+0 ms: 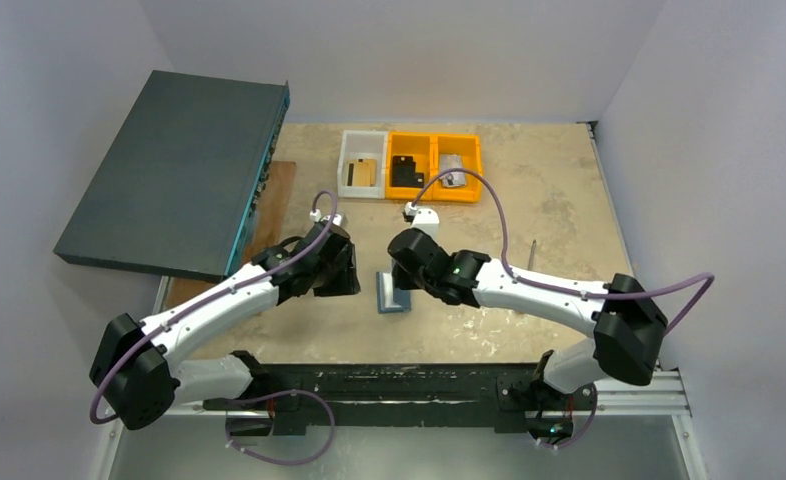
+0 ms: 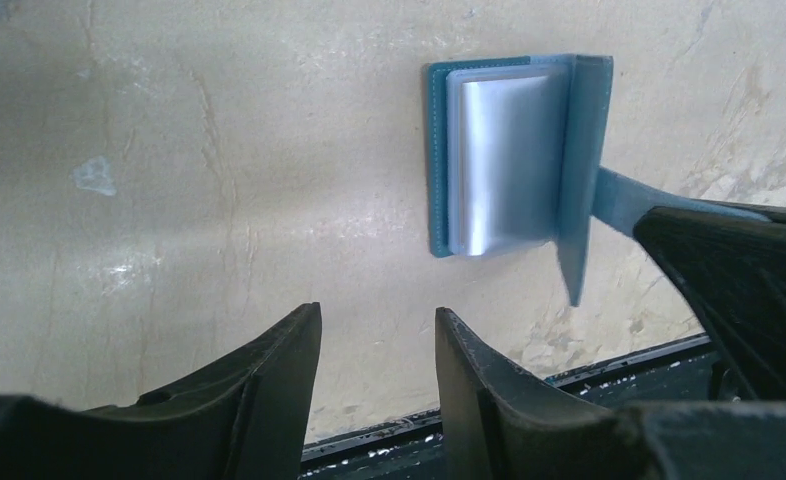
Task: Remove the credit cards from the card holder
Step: Open the card holder at the center of the board, then remove the credit card from the card holder.
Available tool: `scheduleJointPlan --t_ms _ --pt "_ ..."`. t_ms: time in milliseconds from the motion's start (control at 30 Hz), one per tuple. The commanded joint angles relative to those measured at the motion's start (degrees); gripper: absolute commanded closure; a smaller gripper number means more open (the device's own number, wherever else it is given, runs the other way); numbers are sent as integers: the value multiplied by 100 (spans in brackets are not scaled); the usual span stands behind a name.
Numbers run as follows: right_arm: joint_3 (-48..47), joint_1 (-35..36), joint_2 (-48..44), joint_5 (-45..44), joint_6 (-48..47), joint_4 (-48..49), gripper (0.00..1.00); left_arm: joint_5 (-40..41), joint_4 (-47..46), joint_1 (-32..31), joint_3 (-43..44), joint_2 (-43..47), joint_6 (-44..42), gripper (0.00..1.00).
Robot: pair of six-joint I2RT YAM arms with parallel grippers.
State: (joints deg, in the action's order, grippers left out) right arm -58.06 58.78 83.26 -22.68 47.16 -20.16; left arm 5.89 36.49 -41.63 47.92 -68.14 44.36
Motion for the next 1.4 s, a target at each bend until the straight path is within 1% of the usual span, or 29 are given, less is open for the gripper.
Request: scheduleJointPlan --t_ms 0,200,267,400,500,633,733,967,1133,1367 --pt "-201 97 133 -61 186 -13 100 -250 -372 27 -56 -89 -90 54" --pt "-105 75 56 -154 275 -294 100 -378 -480 30 -64 -244 -90 54" --pt "108 -89 -79 -187 265 -372 100 -408 -528 23 -64 -277 -71 54" --pt "733 -592 -356 17 234 -225 100 -525 -660 -14 -25 -455 -49 54" --pt "1047 -852 -355 93 262 -163 100 -562 -737 -61 13 -623 -42 55" --pt "1442 -1050 -218 276 298 209 100 -563 -810 -107 57 -862 -7 58" --pt "1458 -1081 138 285 282 330 100 -740 -870 -137 91 -1063 11 62" --pt "1574 -1198 618 483 187 850 100 -752 -941 -219 258 -1501 59 69" --pt "1481 -1211 824 578 87 1035 100 -715 -931 -249 476 -1794 50 70" --pt "1377 -1229 852 682 -79 1075 100 -706 -906 -275 789 -2068 -12 71"
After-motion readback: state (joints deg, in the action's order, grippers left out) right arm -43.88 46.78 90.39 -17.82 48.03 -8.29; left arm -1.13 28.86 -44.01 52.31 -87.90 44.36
